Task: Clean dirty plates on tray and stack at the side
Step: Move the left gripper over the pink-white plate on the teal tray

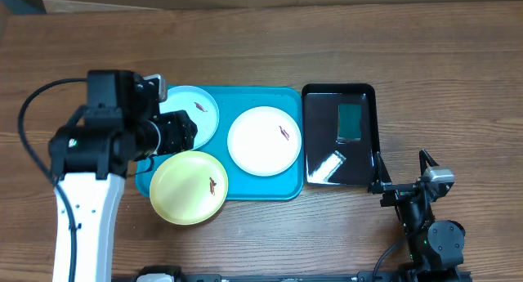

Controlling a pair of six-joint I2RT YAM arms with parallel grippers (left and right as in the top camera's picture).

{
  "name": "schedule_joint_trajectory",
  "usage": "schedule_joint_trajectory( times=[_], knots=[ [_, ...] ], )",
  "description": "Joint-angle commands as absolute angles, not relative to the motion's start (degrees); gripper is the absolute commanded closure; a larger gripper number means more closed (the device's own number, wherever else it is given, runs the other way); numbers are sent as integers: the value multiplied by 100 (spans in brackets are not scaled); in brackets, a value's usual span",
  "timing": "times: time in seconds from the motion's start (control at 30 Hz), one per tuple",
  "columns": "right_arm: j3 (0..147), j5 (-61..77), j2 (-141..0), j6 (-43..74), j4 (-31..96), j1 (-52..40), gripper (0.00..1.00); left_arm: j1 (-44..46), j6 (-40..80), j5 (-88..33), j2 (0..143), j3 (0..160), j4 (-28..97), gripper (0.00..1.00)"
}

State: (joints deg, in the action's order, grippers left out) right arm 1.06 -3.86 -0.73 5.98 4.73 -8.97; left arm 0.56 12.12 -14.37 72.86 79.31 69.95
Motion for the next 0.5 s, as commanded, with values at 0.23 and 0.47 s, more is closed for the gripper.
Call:
schedule_joint_trajectory(
  times=[0.23,0.47],
  knots=[
    [47,290,-38,600,447,-867,0,954,1323,-1319,8195,7905,6934,43],
    [434,867,-38,1564,1079,-864,0,1402,1946,-794,8713,7623,6702,40]
  ],
)
